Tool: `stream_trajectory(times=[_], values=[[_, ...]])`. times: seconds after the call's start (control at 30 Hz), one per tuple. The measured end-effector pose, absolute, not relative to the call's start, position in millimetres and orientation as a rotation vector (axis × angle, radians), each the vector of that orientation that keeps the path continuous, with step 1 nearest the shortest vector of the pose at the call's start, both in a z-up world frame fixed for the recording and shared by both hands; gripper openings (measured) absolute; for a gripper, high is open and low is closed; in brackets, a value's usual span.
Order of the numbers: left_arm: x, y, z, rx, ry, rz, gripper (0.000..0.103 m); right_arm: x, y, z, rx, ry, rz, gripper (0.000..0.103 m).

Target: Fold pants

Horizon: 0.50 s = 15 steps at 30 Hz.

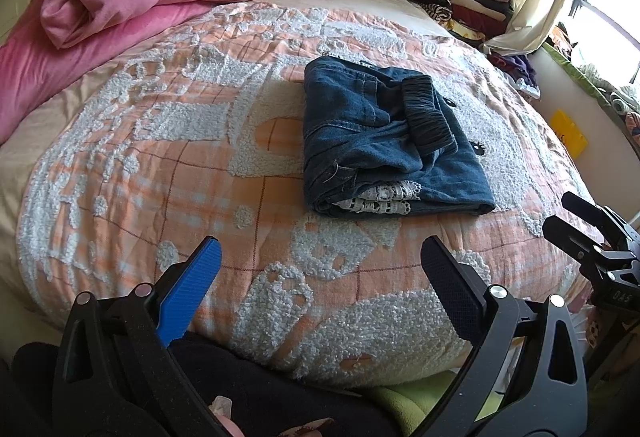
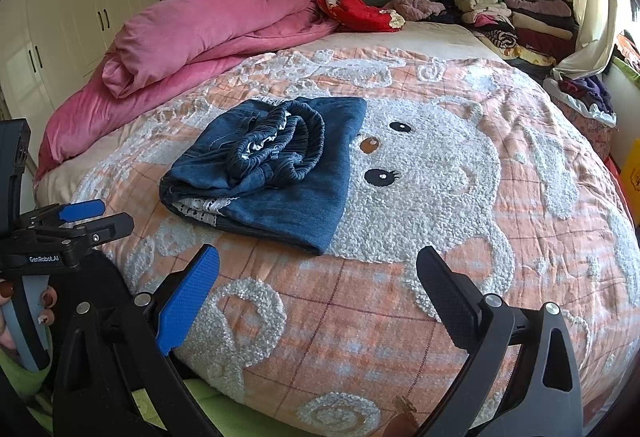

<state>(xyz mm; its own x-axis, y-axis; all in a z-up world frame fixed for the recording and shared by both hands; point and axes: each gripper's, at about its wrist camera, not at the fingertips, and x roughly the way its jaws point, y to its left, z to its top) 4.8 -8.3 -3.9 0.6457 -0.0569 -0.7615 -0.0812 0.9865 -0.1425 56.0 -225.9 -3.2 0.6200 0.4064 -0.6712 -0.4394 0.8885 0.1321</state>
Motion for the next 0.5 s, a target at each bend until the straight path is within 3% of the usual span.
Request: stream_trajectory(times=[0.5], values=[[5.1, -9.4, -4.5, -0.169, 0.872, 0.015, 0.093, 56.9, -229.5, -4.4, -0.046, 0.764, 0.473, 0.098]])
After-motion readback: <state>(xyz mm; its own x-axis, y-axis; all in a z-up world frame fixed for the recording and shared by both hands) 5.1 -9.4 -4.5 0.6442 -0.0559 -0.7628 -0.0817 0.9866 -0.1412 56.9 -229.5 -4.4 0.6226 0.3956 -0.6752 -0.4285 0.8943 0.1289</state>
